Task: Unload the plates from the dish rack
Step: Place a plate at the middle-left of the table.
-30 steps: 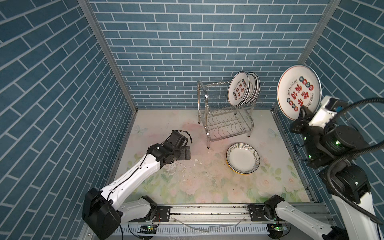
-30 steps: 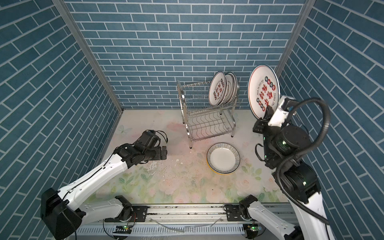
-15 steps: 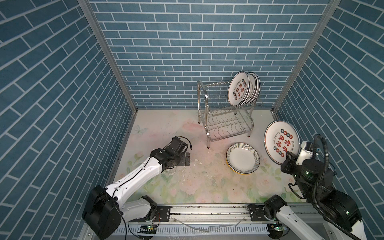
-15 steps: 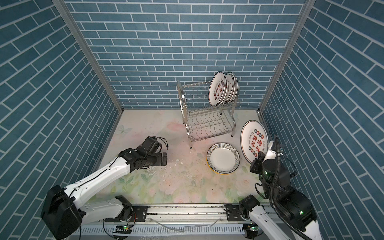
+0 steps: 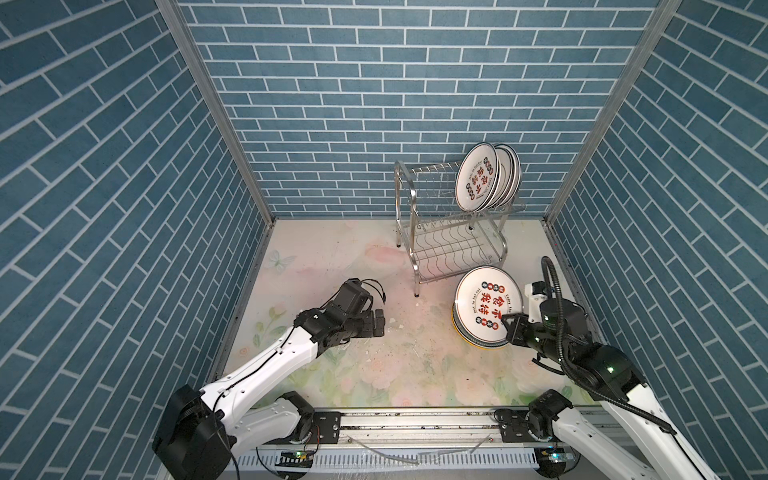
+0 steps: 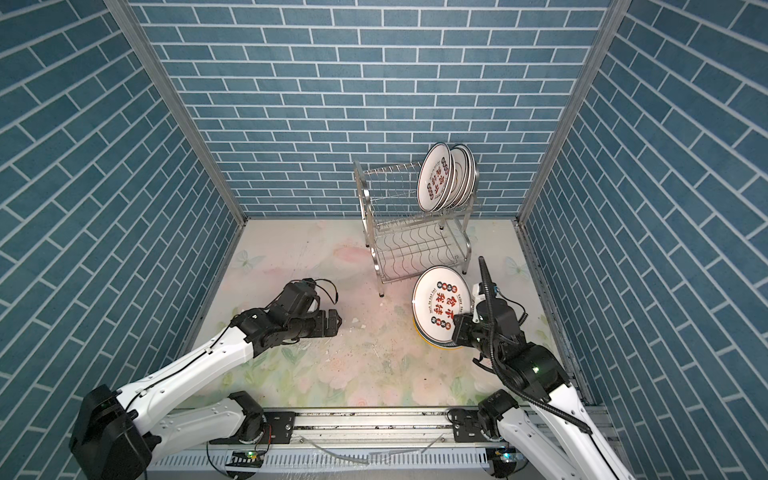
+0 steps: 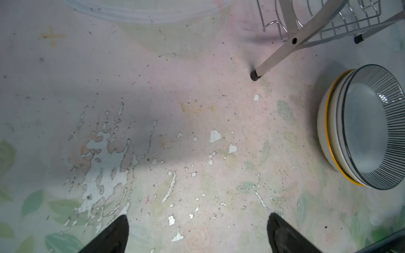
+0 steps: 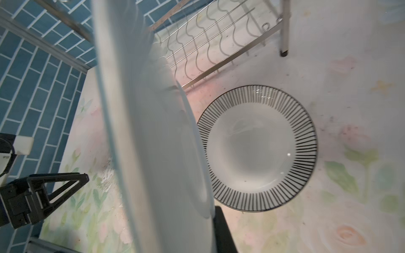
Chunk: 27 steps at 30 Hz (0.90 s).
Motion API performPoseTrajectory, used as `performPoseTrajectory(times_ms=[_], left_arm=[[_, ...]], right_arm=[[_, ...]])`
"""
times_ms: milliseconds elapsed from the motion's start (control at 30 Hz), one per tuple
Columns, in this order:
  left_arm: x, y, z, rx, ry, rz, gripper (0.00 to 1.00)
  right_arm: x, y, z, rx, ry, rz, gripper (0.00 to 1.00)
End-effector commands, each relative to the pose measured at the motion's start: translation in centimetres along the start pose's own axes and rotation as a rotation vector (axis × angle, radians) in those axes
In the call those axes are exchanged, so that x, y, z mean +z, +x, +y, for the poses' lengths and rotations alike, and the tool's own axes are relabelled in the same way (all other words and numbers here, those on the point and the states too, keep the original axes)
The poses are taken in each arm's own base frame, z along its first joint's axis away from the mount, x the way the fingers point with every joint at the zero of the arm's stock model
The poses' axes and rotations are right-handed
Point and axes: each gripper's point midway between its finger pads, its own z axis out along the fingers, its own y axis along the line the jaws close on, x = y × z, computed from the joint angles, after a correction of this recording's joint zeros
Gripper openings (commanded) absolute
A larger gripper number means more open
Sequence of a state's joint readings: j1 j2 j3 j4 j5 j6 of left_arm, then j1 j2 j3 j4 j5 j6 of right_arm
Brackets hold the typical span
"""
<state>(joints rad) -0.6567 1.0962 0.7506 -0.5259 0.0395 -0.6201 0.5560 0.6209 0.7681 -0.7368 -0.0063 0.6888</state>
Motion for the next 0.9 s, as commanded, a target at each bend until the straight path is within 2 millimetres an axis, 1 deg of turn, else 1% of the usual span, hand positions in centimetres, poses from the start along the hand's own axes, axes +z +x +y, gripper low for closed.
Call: performPoseTrajectory(times_ms=[0,67,200,233,367,633,733,867], left_arm=[[-0.1,0.1,-1.8,-0.003,0.080,-0.021,0.99],[0.0,0.3,-2.4,-0.009,0.104,-0.024,0.99],[0.2,0.3,-4.5,-0.014,0.189,-0.044,0.99],[0.6,0.6,-4.7,-0.018,0.205,-0.039,0.99],[1.0,0.8,-5.7,-0.024,0.261,-0.045,0.98],[0.8,-0.1,-6.4,-0.027,0.319,-0.110,0.95],[0.9,-0.5,-6.2,-0.017,0.312,-0.125,0.95],[1.1,-1.5,-5.6,-0.060,0.341,-0.149,0.93]], right_arm=[[1.0,-0.7,3.8,0.063,-0.201,-0.003,0.00],[1.7,-0.4,4.2,0.070,-0.227,0.011,0.00],[2.9,0.0,5.4,0.104,-0.292,0.045,0.00],[3.3,0.1,5.7,0.114,-0.309,0.056,0.00],[4.9,0.3,7.2,0.151,-0.372,0.098,0.00],[8.4,0.7,9.3,0.201,-0.428,0.147,0.00],[9.3,0.6,10.4,0.217,-0.462,0.160,0.00],[10.2,0.7,11.8,0.217,-0.483,0.173,0.00]])
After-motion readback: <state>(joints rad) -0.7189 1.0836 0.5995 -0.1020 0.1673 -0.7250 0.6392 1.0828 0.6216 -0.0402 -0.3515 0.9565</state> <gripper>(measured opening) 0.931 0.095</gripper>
